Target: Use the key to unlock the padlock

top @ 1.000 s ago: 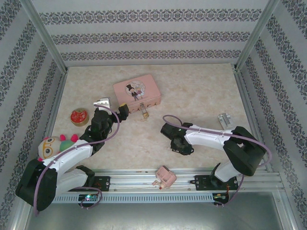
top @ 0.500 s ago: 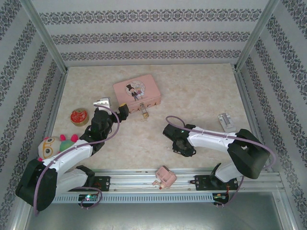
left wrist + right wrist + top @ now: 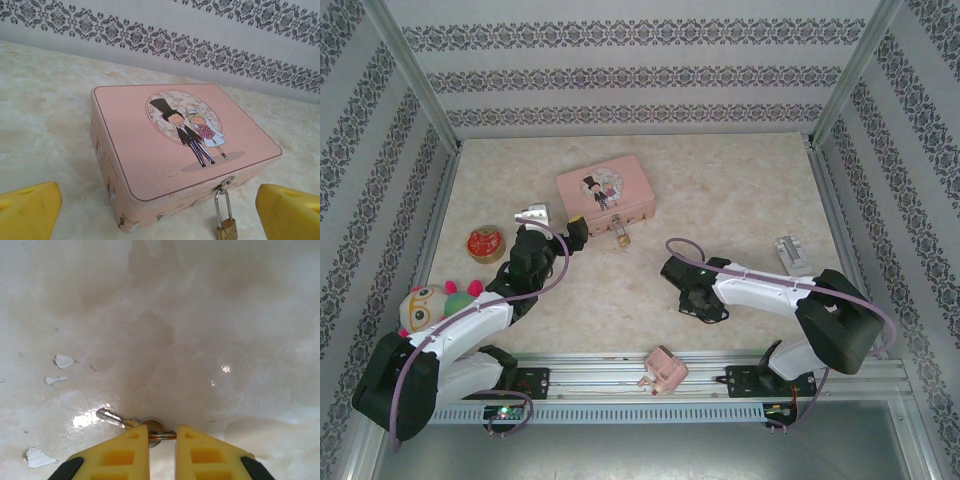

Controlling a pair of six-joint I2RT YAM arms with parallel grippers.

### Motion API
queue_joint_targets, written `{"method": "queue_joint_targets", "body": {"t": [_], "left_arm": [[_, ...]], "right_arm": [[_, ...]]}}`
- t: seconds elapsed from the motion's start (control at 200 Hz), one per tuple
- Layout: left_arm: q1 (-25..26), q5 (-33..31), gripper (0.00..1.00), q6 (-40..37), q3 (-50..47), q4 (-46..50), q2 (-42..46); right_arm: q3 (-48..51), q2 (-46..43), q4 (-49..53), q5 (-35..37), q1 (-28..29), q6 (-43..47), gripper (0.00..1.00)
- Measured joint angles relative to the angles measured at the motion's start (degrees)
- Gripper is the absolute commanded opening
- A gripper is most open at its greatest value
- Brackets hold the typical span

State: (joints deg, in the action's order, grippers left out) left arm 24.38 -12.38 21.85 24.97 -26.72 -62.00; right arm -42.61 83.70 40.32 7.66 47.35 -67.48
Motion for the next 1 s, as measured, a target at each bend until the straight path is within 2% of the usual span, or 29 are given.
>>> {"method": "queue_joint_targets", "body": {"t": [0.11,0.205,0.56,0.68,1.004], "left_arm": [[0.0,-0.2,0.99,0.0,0.0,0.0,0.0],[0.0,-0.2,0.99,0.0,0.0,0.0,0.0],[0.0,-0.3,0.99,-0.4,0.0,0.0,-0.2],[0.0,-0.4,0.99,-0.5,0.0,0.0,-0.2],[0.0,-0.3,0.99,-0.7,0.0,0.0,-0.2]], "right_arm": [[0.0,0.0,0.1,0.5,0.0,1.4,0.13],[-0.3,0.0,0.1,1.1,0.0,3.1,0.19],[-4.7,2.4,0.1,5.7,0.0,14.0,0.27],[-4.7,3.9,0.4,6.1,0.0,14.9,0.28],[-4.9,4.6,1.0,6.2,0.0,13.2,0.38]]}}
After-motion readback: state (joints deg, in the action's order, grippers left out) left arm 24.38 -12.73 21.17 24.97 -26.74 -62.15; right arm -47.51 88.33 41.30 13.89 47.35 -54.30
